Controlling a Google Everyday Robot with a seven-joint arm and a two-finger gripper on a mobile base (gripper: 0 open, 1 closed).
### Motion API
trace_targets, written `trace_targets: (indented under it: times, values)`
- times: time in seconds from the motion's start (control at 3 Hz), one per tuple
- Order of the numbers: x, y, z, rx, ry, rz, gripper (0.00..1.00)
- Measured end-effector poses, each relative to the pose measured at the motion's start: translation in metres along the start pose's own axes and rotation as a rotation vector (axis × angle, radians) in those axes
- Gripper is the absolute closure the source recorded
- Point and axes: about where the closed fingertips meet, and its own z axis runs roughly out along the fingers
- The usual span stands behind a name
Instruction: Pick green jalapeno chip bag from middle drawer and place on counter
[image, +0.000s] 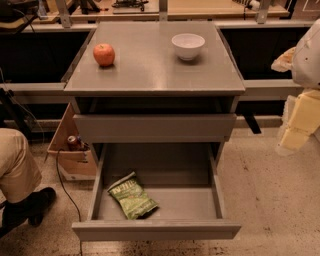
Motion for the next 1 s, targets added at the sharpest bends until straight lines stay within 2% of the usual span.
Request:
trace_targets:
  times: [0.33, 0.67, 1.0]
  values:
    - [0.000, 0.000, 0.000, 0.000, 0.000, 0.000, 0.00]
    - [-0.001, 0.000, 0.048, -0.026, -0.059, -0.002, 0.00]
    - [0.002, 0.000, 0.112, -0.072, -0.129, 0.009, 0.00]
